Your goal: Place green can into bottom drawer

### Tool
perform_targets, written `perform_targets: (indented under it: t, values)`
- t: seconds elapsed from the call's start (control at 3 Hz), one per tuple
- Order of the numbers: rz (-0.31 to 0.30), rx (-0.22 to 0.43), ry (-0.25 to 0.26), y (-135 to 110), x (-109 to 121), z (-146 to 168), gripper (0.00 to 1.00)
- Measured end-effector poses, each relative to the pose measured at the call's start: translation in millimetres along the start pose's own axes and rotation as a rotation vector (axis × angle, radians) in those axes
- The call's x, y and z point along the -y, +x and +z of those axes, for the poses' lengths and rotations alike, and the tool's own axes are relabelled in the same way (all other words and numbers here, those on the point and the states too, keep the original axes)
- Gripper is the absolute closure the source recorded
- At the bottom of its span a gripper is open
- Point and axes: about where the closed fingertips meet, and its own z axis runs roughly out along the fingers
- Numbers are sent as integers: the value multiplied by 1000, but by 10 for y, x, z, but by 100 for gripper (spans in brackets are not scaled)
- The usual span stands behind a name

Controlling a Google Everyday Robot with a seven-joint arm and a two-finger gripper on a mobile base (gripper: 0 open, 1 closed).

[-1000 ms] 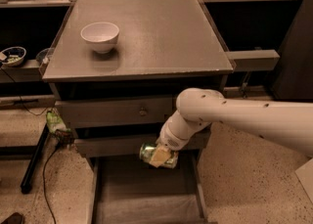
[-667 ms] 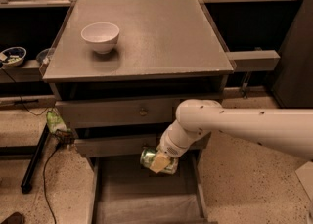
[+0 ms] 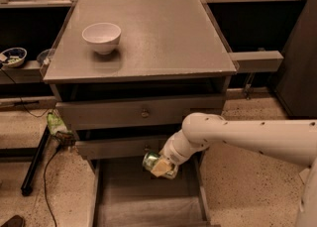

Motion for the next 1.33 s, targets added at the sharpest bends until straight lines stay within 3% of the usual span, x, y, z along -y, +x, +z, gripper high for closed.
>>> perform_targets:
  t: [0.33, 0.67, 1.0, 1.33]
  values:
    - [0, 0, 0, 1, 0, 2, 100]
    - [38, -24, -31, 190, -36, 296, 100]
    - [111, -57, -66, 504, 87, 894, 100]
    - [118, -59, -66, 516, 70, 929, 100]
